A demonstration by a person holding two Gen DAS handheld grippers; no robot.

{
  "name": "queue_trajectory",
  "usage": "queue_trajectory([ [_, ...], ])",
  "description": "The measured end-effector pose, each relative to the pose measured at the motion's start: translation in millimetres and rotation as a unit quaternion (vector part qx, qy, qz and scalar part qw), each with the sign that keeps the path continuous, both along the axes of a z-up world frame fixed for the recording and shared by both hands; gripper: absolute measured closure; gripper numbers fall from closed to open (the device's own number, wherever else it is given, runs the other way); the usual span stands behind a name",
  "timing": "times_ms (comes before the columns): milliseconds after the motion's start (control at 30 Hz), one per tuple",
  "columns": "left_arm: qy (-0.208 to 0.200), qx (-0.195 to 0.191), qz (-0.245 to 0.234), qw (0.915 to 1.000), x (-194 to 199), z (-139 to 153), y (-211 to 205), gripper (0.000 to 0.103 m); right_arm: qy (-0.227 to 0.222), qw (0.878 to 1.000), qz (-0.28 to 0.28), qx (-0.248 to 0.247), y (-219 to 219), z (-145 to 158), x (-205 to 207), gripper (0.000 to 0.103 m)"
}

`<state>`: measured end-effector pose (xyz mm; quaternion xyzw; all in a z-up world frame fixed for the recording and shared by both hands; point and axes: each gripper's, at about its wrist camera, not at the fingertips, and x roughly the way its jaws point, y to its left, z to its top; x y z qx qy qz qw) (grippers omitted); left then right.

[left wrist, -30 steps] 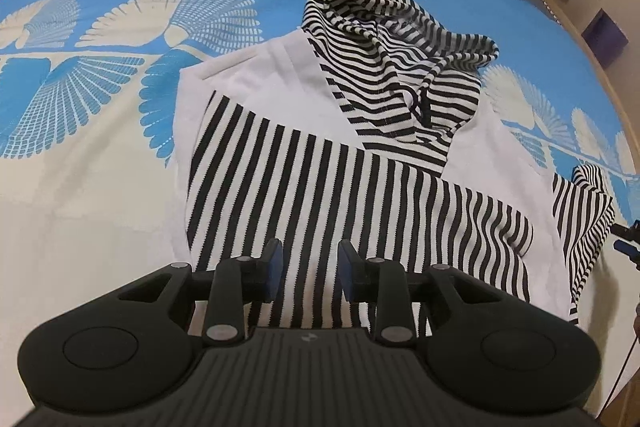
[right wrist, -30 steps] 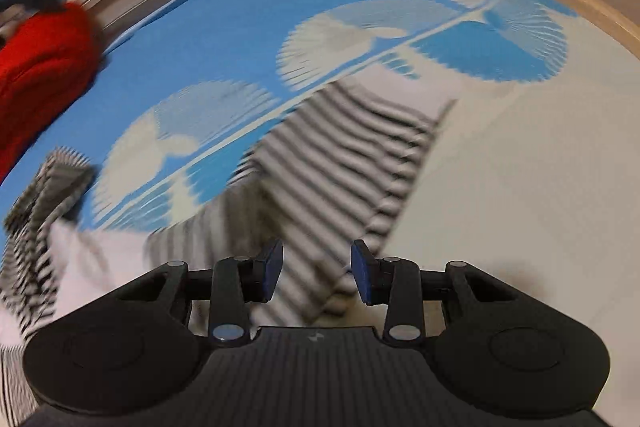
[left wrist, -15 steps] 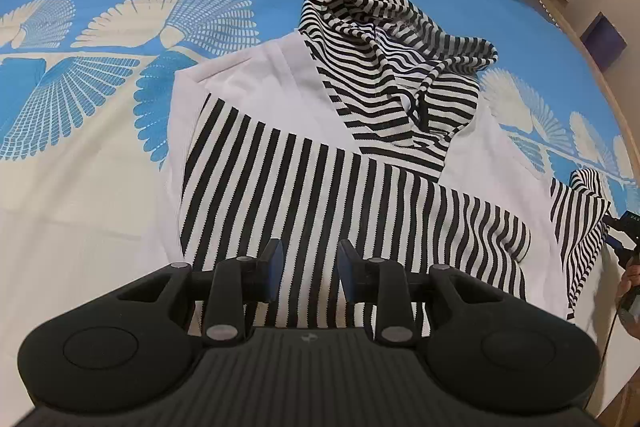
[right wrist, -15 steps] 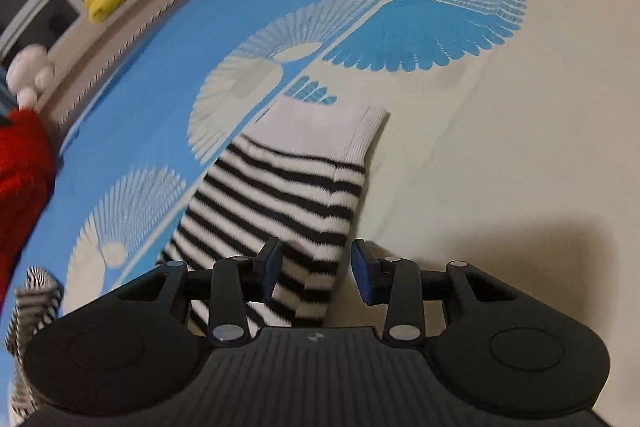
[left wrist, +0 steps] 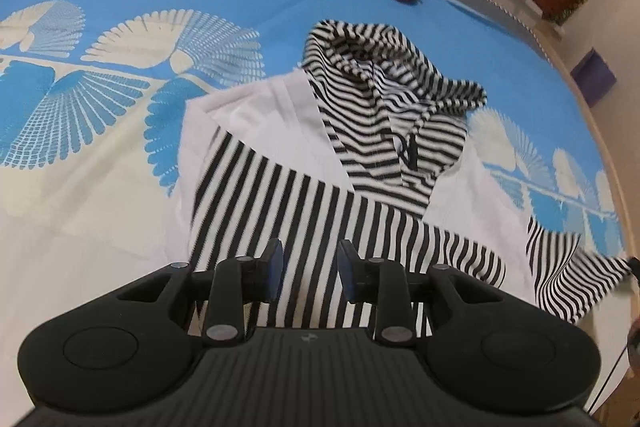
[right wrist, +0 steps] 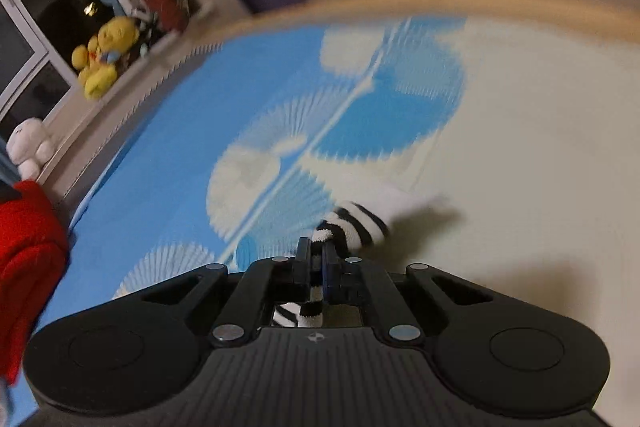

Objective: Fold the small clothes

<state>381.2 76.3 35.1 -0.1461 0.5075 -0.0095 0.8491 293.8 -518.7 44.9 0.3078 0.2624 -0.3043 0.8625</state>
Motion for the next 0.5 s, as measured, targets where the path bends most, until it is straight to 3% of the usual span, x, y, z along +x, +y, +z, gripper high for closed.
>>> queue_trajectory([
  [67,-0.005,-0.007,0.014,0.9999,-0.6,5.8,9.5,0.070,-0.004,0.997,0.015,-0.074,29.2,21.4,-0.5,0.099],
  [133,-0.010,-0.018,0.034,0.9992,-2.1,12.5,22.8,0.070,-0.022,0.982,0.072,-0.176,77.7,42.5,3.4,0.099],
  [200,-0.017,-0.032,0.055,0.9978,-4.2,20.1,37.2,0.070,-0.057,0.950,0.166,-0.258,141.4,60.1,3.8,0.099],
  [267,-0.024,-0.045,0.073,0.9960,-6.0,27.9,51.7,0.070,-0.105,0.912,0.274,-0.285,206.5,71.0,-4.4,0.099],
  [333,-0.029,-0.056,0.090,0.9939,-6.5,33.8,64.9,0.070,-0.136,0.879,0.379,-0.256,258.6,75.3,-14.6,0.099],
  [400,-0.031,-0.064,0.100,0.9924,-7.1,37.1,75.0,0.070,-0.130,0.841,0.494,-0.178,307.9,71.8,-21.9,0.095],
  [433,-0.030,-0.067,0.104,0.9919,-6.8,37.5,79.4,0.070,-0.100,0.819,0.545,-0.146,328.5,66.0,-21.9,0.082],
  [467,-0.028,-0.069,0.106,0.9916,-6.8,37.2,82.4,0.070,-0.059,0.796,0.590,-0.123,349.2,58.2,-22.6,0.077],
  [500,-0.026,-0.069,0.107,0.9915,-6.8,36.4,84.9,0.070,-0.018,0.780,0.614,-0.117,366.6,48.8,-25.2,0.077],
])
